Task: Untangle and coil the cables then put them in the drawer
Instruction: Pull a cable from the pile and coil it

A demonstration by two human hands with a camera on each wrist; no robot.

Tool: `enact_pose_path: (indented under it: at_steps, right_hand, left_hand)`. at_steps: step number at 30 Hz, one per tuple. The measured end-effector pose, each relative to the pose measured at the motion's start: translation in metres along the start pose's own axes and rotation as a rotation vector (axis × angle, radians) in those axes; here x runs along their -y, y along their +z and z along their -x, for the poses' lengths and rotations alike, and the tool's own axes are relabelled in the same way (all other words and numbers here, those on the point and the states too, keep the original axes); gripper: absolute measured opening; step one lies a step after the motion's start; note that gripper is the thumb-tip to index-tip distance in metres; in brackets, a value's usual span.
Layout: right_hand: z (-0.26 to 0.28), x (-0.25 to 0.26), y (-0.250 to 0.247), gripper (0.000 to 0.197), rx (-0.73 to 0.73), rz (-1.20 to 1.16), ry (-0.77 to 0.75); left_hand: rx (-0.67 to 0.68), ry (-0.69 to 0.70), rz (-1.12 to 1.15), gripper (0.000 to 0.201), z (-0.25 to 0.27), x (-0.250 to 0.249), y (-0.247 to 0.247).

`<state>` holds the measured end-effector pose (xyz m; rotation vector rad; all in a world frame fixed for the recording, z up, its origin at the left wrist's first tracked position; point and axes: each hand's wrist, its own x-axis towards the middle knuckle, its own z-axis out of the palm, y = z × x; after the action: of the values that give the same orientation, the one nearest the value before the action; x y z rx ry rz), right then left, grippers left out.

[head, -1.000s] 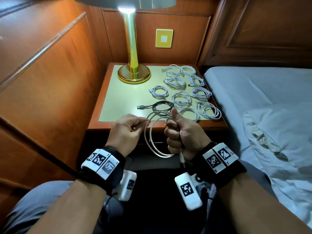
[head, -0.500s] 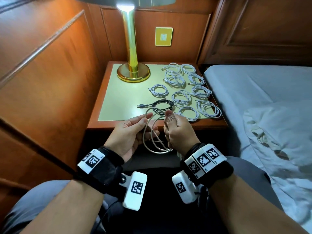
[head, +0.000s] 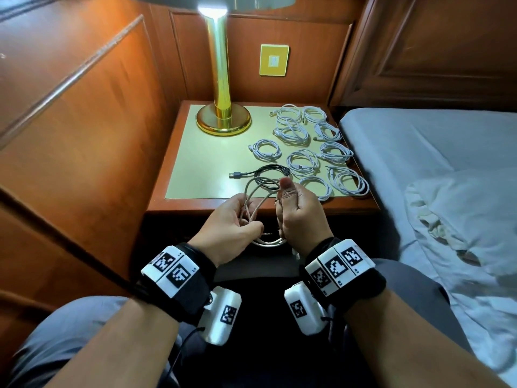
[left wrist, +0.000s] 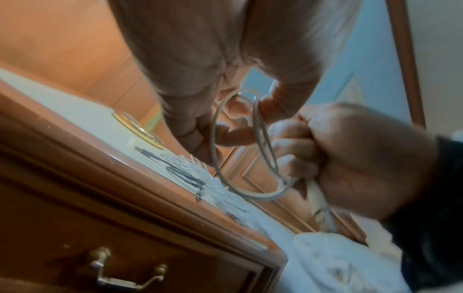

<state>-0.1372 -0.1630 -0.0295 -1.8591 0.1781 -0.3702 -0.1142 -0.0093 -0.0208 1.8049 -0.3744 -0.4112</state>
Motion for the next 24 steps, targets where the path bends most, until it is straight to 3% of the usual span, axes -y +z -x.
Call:
enact_pose_path:
  at_steps: [4, 9, 11, 14, 20, 24]
  right_hand:
    - [0.002, 0.003, 0.000, 0.046, -0.051, 0.057, -0.042]
    - [0.002, 0.005, -0.001, 0.039, -0.082, 0.104, -0.101]
    - [0.003, 0.005, 0.001, 0.042, -0.071, 0.102, -0.113]
    - [0.004, 0.004, 0.004, 0.041, -0.044, 0.116, -0.124]
    - [0.001, 0.002, 0.002, 0.055, -0.053, 0.079, -0.104]
    - [0.000, -0.001, 0.003, 0.063, -0.034, 0.059, -0.071]
  left_hand:
    - [-0.074, 0.079, -0.215, 0.013, 0.001, 0.004, 0.005]
    - [-0.148, 0.092, -0.329, 0.023, -0.001, 0.007, 0.002]
    - [-0.230, 0.030, -0.249, 0.025, -0.001, 0.013, 0.002]
    - [-0.244, -0.044, -0.032, 0.019, -0.001, 0.018, 0.005]
    - [-0.254, -0.050, 0.087, 0.006, -0.007, 0.022, 0.007]
    - [-0.247, -0.056, 0.120, 0.010, -0.009, 0.026, 0.009]
